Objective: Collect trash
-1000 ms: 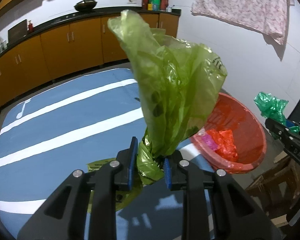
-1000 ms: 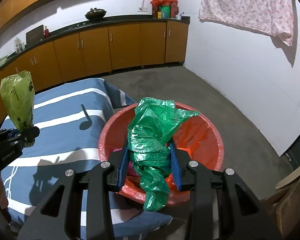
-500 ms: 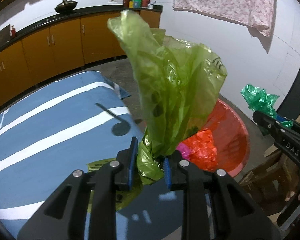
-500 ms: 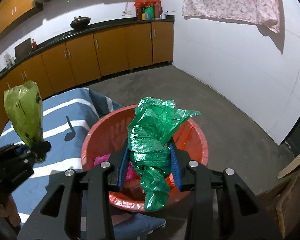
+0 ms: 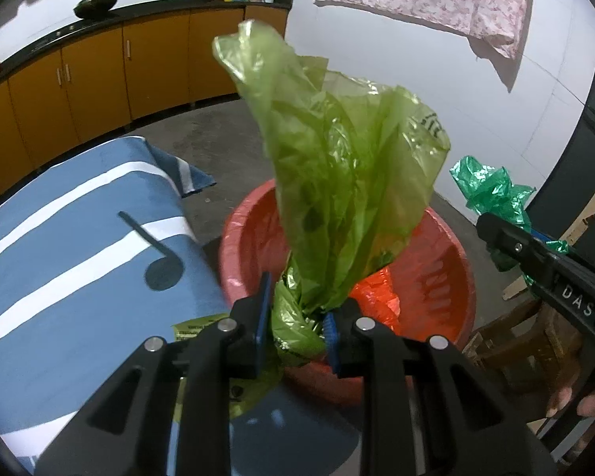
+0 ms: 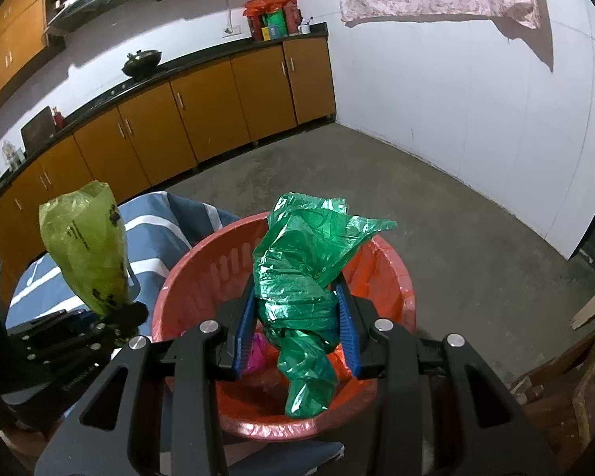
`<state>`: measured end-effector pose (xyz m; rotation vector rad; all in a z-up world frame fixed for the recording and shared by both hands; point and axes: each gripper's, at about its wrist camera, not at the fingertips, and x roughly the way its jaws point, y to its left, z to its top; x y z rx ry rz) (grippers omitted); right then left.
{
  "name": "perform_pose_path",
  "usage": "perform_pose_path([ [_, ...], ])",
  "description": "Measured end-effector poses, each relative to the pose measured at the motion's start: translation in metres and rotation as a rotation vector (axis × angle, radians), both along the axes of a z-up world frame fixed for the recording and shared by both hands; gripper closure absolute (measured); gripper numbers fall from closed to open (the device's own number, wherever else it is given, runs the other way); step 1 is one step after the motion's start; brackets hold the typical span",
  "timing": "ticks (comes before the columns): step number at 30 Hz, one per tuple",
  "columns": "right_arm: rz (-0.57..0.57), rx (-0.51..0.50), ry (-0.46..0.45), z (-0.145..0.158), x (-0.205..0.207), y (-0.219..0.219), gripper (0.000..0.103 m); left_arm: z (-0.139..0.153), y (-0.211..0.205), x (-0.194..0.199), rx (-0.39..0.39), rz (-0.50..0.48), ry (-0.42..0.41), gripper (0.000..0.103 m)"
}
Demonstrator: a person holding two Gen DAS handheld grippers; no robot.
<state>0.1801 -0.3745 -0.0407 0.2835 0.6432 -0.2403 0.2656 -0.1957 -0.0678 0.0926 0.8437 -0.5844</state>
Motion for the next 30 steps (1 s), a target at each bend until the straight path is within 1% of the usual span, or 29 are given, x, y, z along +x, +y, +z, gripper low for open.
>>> perform_pose_path([
  [7,-0.016,0.063,-0.022,-0.003,0.003,-0.012,0.066,-0.007,-0.021,0.011,0.004,-0.03,0.015,0.079],
  [11,-0.014,0.1,-0.045,-0.002,0.003,-0.018,0.064,-0.007,-0.03,0.018,0.003,-0.04,0.017,0.077],
  [13,-0.012,0.126,-0.061,-0.002,0.001,-0.023,0.062,-0.008,-0.032,0.021,0.007,-0.04,0.017,0.071],
  [15,-0.01,0.152,-0.072,-0.003,-0.001,-0.026,0.058,-0.01,-0.03,0.024,0.001,-0.03,0.023,0.058],
  [17,-0.01,0.161,-0.078,-0.005,-0.005,-0.027,0.052,-0.012,-0.029,0.025,-0.005,-0.022,0.03,0.053],
  [20,-0.011,0.165,-0.078,-0.007,-0.008,-0.028,0.047,-0.014,-0.026,0.025,-0.006,-0.016,0.039,0.049],
  [24,-0.018,0.15,-0.08,-0.005,-0.014,-0.026,0.044,-0.014,-0.019,0.023,0.003,0.001,0.033,0.042],
  [25,-0.024,0.134,-0.084,-0.001,-0.013,-0.025,0.04,-0.013,-0.017,0.023,0.003,0.007,0.031,0.041],
  [27,-0.046,0.088,-0.1,0.006,-0.017,-0.021,0.031,-0.01,-0.01,0.021,0.006,0.029,0.018,0.035],
  [29,-0.08,0.047,-0.129,0.015,-0.026,-0.017,0.013,-0.005,-0.002,0.018,0.01,0.058,-0.004,0.029],
  [30,-0.099,0.034,-0.149,0.018,-0.031,-0.016,0.009,-0.002,0.005,0.015,0.011,0.075,-0.018,0.025],
])
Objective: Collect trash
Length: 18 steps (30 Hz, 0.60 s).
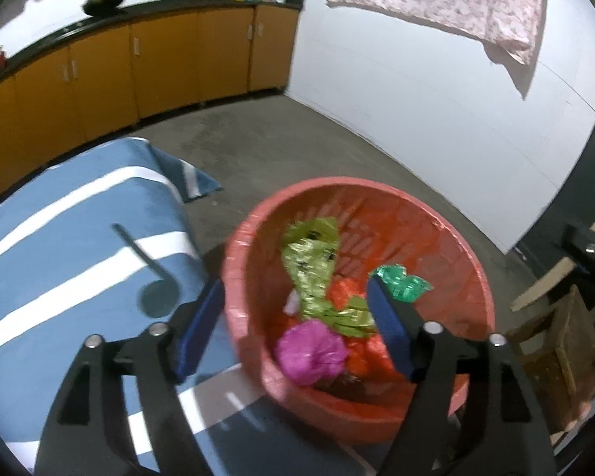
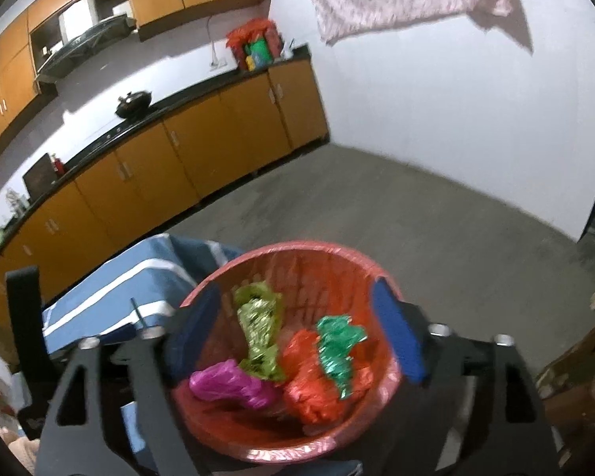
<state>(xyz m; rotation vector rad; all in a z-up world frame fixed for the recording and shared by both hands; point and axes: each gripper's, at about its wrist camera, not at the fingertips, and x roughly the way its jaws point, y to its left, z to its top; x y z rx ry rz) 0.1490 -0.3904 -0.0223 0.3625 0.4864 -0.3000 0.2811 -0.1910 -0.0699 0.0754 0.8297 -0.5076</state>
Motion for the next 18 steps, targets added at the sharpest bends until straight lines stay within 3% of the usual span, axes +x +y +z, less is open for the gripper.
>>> perform_pose_path([
  [2,-0.013,-0.01,-0.031,0.007,-0.008,0.0,0.003,0.008,0.014,-0.007,0.0,0.031,-0.031,0.018],
  [6,-0.015,-0.048,-0.081,0.018,-0.029,0.011,0.002,0.029,0.036,-0.024,0.007,0.086,-0.103,0.008],
  [8,-0.019,-0.118,-0.074,0.023,-0.039,0.024,0.002,0.039,0.051,-0.038,0.013,0.11,-0.148,0.005],
  [12,-0.03,-0.219,-0.083,0.031,-0.057,0.049,0.002,0.059,0.082,-0.068,0.017,0.161,-0.221,0.004],
  [18,-0.028,-0.224,-0.07,0.034,-0.082,0.073,0.002,0.079,0.127,-0.117,0.012,0.259,-0.272,0.004],
])
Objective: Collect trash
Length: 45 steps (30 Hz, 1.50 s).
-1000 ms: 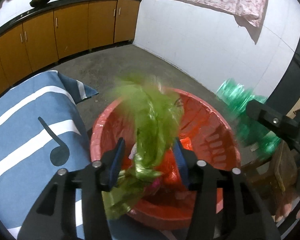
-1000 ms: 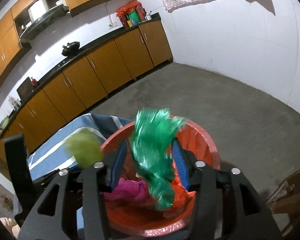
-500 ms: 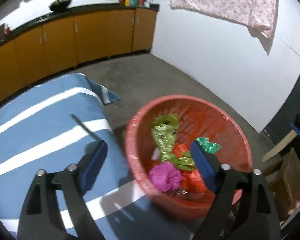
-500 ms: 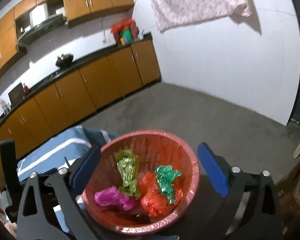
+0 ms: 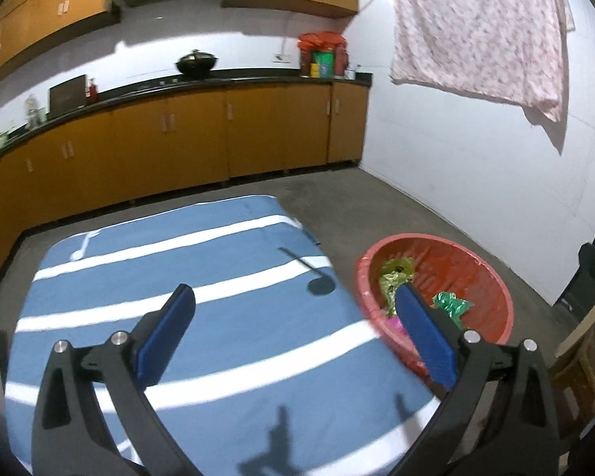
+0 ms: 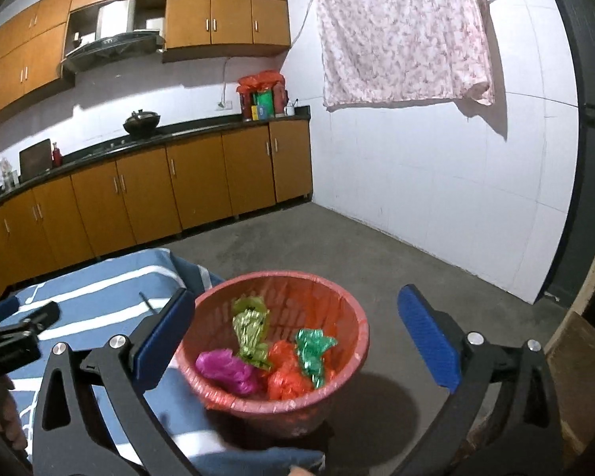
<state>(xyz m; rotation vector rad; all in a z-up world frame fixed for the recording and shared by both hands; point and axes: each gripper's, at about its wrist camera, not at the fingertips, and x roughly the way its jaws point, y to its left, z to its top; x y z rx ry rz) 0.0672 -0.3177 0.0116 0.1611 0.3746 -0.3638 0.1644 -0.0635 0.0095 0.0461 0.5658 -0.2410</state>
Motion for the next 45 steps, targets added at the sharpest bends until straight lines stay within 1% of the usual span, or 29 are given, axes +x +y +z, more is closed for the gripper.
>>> perform_pose_path([
  [2,-0.007,0.01,0.003,0.001,-0.008,0.007,0.002,0.003,0.009,-0.014,0.011,0.009,-0.011,0.004],
  [6,-0.012,-0.024,0.005,0.002,-0.023,0.027,0.002,0.005,0.02,-0.047,0.101,0.057,-0.071,0.004],
  [8,-0.01,-0.041,0.003,0.002,-0.029,0.037,0.002,0.005,0.024,-0.059,0.12,0.074,-0.082,0.004],
  [11,-0.007,-0.072,-0.001,0.0,-0.037,0.049,0.002,0.003,0.034,-0.074,0.102,0.082,-0.076,0.004],
  [15,0.024,-0.119,-0.013,-0.003,-0.049,0.068,0.002,0.003,0.051,-0.089,0.048,0.112,-0.065,0.004],
  [19,0.051,-0.153,-0.003,-0.007,-0.057,0.084,0.002,0.006,0.061,-0.107,0.052,0.15,-0.102,0.004],
  [22,0.069,-0.144,0.007,-0.011,-0.06,0.09,0.002,0.006,0.066,-0.122,0.073,0.168,-0.124,0.004],
  [26,0.083,-0.15,0.007,-0.015,-0.067,0.1,0.002,0.004,0.072,-0.135,0.088,0.181,-0.133,0.004],
  [31,0.099,-0.166,0.002,-0.018,-0.074,0.11,0.002,-0.003,0.083,-0.144,0.067,0.188,-0.119,0.004],
  [36,0.116,-0.172,0.026,-0.024,-0.076,0.119,0.002,-0.009,0.087,-0.149,0.069,0.193,-0.1,0.004],
  [41,0.113,-0.163,0.033,-0.026,-0.079,0.119,0.002,-0.013,0.09,-0.152,0.056,0.196,-0.083,0.004],
  [45,0.109,-0.144,0.036,-0.028,-0.08,0.117,0.002,-0.013,0.092,-0.155,0.05,0.196,-0.086,0.004],
])
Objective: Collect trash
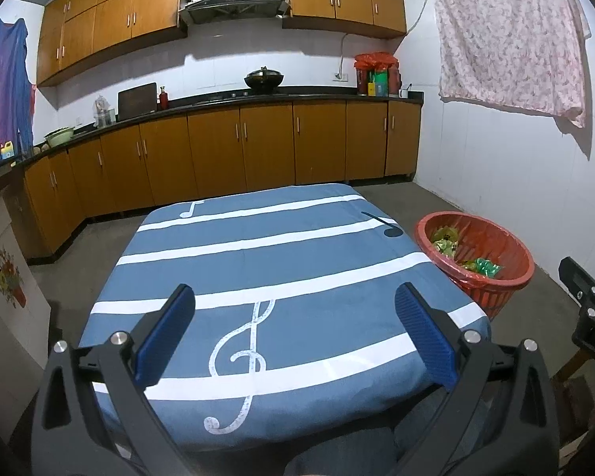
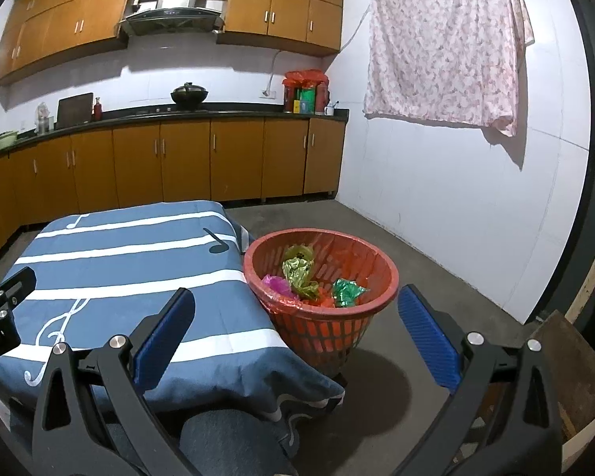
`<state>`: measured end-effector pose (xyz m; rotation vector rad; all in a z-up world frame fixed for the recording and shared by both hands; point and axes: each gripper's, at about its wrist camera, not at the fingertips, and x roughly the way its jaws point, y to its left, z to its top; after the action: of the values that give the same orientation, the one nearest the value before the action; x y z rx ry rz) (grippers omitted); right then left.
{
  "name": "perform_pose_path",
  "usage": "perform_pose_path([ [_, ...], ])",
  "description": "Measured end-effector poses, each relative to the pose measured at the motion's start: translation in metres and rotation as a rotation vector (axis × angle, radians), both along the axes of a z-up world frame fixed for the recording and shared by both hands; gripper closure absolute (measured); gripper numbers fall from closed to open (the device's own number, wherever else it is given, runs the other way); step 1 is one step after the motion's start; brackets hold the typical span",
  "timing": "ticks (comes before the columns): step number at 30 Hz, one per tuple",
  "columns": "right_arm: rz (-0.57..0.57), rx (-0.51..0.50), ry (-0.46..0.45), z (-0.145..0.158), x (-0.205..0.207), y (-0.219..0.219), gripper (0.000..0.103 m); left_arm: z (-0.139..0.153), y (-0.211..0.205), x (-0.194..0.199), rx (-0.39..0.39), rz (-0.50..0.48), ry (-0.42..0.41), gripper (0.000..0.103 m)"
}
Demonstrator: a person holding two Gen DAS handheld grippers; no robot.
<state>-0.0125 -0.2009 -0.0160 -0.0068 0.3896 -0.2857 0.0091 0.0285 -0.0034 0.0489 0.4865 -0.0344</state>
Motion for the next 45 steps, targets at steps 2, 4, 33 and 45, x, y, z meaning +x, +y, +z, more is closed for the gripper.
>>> perform_pose_path([
  [2,-0.001,0.002,0.001,-0.0007,-0.0008,-0.0002,0.002,0.0001,0.0,-0.0007,-0.002,-0.001,-0.001,0.004],
  [4,-0.001,0.002,0.001,-0.001,-0.0015,0.0001,0.002,-0.0003,0.0001,-0.0018,-0.004,-0.001,0.0,0.004],
  [33,-0.001,0.01,0.007,-0.0037,-0.0016,0.0015,0.002,-0.0031,-0.0046,-0.0069,-0.013,0.003,0.002,0.004],
  [45,0.0,0.011,0.01,-0.004,-0.0013,-0.0003,0.002,-0.0018,-0.0037,-0.005,-0.019,0.006,0.007,0.004],
])
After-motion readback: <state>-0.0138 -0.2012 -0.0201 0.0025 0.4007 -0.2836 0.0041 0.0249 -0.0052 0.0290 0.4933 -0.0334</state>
